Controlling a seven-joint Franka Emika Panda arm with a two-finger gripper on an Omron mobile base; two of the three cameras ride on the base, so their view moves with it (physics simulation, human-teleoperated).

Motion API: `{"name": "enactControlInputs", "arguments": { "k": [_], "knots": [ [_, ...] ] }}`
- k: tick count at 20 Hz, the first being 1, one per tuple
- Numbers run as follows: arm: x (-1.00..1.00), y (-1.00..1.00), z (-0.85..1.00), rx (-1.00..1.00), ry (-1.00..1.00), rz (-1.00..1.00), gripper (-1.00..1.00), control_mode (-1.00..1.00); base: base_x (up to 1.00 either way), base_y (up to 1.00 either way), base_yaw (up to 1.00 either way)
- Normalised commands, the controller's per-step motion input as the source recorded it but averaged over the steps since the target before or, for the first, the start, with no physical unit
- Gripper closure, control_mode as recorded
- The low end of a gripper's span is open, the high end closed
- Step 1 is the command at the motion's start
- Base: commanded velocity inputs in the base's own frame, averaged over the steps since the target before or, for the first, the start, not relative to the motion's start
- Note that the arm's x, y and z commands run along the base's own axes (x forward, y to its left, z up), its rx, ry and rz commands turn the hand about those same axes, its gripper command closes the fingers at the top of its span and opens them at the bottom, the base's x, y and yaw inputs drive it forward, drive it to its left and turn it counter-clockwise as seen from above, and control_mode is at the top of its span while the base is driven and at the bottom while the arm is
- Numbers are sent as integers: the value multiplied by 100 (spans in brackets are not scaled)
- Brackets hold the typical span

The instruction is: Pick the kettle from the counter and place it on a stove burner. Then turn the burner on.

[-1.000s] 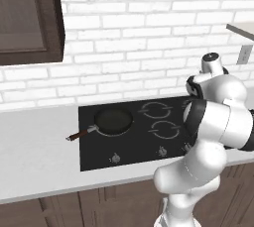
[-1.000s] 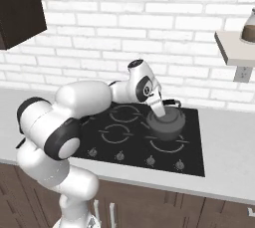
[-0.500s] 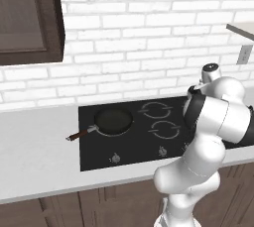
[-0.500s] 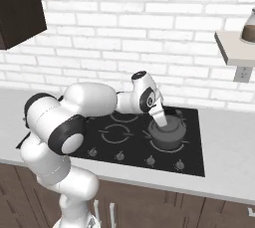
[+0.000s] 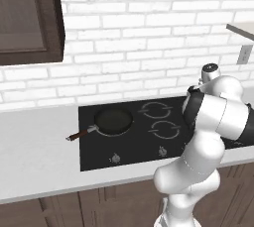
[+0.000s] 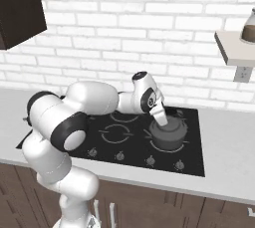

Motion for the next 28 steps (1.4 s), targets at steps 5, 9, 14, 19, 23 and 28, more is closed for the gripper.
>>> {"name": "enactControlInputs", "arguments": {
  "k": [5, 9, 14, 19, 23, 28],
  "knots": [
    [2, -2, 0, 0, 0, 0, 100, -100, 0, 0, 0],
    [7, 0, 0, 0, 0, 0, 100, -100, 0, 0, 0],
    [0, 0, 0, 0, 0, 0, -100, -100, 0, 0, 0],
    [0, 0, 4, 0, 0, 0, -100, -100, 0, 0, 0],
    [0, 0, 33, 0, 0, 0, -100, -100, 0, 0, 0],
    [-40, -11, 70, 1, -10, 3, -100, -100, 0, 0, 0]
  ]
}}
